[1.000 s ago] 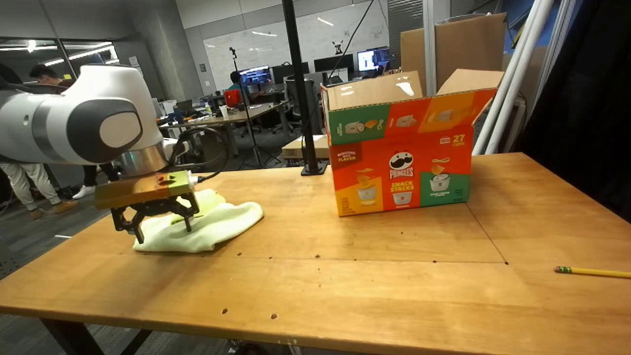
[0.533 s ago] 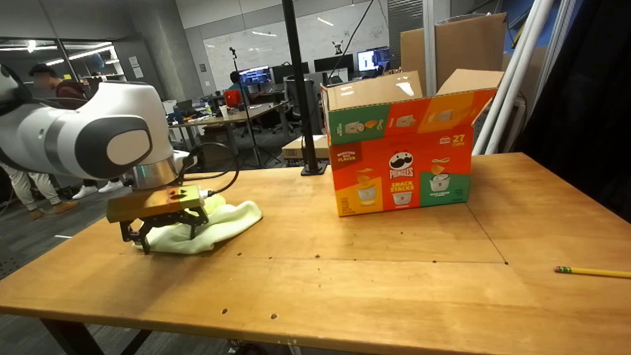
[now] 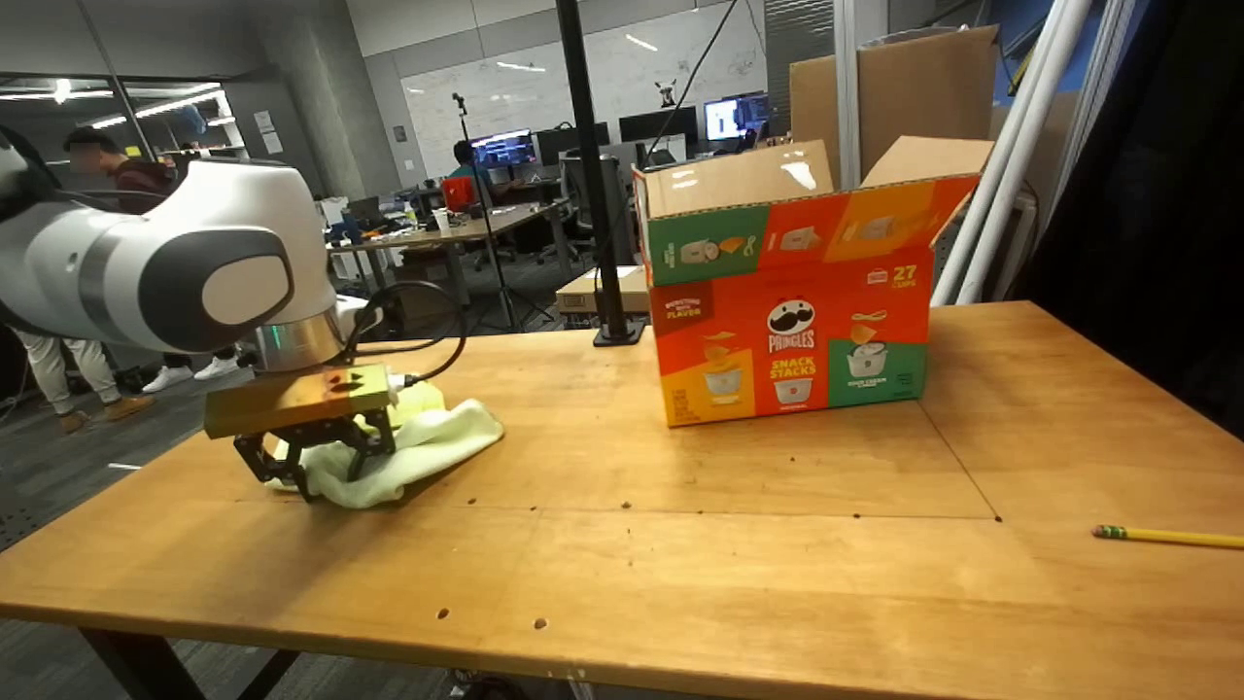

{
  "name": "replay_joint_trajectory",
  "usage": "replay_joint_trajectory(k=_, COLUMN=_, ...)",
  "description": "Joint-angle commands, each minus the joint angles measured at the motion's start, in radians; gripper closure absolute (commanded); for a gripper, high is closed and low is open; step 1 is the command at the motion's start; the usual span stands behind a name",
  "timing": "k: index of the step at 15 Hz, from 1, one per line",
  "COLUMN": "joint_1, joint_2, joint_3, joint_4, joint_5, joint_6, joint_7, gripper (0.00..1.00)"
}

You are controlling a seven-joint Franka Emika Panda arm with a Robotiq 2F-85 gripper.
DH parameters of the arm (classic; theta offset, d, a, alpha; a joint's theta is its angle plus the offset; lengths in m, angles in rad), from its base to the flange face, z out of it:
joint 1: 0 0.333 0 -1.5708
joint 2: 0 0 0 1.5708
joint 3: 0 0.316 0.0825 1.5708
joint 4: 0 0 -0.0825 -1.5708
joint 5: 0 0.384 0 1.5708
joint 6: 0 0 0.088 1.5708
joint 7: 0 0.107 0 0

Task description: Put the bedsheets into the box

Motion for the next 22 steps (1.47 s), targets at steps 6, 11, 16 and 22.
replay_joint_trajectory(k=6, joint_1=-0.04, joint_2=-0.178, joint_3=-0.014, joint_4=-0.027, joint_5=-0.111, joint_6=-0.054, joint_7=0.095, gripper=1.0)
replay_joint_trajectory(k=11, joint_1=-0.064, joint_2=-0.346, joint_3=-0.051, joint_4=0.021, joint_5=-0.315, joint_6=-0.033, joint_7=0.181, gripper=1.0)
replay_joint_trajectory(k=16, joint_1=-0.083, joint_2=-0.468, joint_3=-0.094, joint_4=0.109, joint_5=-0.434, joint_6=0.008, joint_7=0.246, gripper=1.0)
replay_joint_trajectory(k=22, joint_1=-0.12, joint_2=-0.517, joint_3=-0.127, joint_4=0.224, joint_5=-0.513, joint_6=0.081, joint_7=0.29, gripper=1.0)
